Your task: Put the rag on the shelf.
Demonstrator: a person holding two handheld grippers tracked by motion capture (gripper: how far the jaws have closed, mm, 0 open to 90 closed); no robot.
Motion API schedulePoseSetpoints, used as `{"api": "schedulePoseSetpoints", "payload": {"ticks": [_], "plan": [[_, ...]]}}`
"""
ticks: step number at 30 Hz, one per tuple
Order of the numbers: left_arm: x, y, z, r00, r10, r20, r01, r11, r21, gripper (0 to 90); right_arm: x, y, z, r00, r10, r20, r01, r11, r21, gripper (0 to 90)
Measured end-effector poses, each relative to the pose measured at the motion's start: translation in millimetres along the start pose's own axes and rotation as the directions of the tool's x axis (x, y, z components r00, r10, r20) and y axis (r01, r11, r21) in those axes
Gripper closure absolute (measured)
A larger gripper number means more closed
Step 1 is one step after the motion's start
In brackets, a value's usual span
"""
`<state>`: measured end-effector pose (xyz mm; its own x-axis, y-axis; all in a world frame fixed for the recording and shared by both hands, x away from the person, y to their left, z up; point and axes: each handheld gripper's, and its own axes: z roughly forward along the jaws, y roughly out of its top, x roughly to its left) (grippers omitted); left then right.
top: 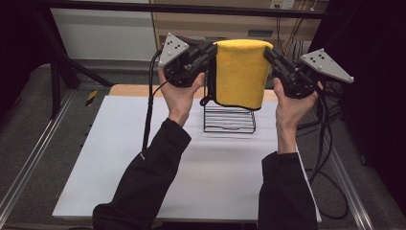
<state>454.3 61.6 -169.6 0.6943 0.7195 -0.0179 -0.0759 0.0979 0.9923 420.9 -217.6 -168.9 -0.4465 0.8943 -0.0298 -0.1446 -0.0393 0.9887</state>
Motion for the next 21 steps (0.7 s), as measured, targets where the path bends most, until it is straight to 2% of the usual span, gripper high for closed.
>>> {"api": "schedulePoseSetpoints", "payload": {"ticks": [10,14,21], "plan": [[4.9,18.7,6.8,0.9999,0.007,-0.008,-0.007,0.9999,-0.01,79.6,-3.8,16.4,11.6,1.0,-0.008,-0.001,0.008,1.0,-0.016,85.1],[8.3,27.3,10.5,0.9995,0.024,-0.018,-0.024,0.9997,0.0,79.6,-4.9,21.5,16.9,1.0,-0.006,-0.003,0.006,1.0,-0.024,85.1],[12.8,39.2,16.6,0.9989,0.037,-0.028,-0.038,0.9992,-0.011,79.6,-7.6,28.2,26.4,1.0,0.0,-0.005,0.0,0.999,-0.036,85.1]]}}
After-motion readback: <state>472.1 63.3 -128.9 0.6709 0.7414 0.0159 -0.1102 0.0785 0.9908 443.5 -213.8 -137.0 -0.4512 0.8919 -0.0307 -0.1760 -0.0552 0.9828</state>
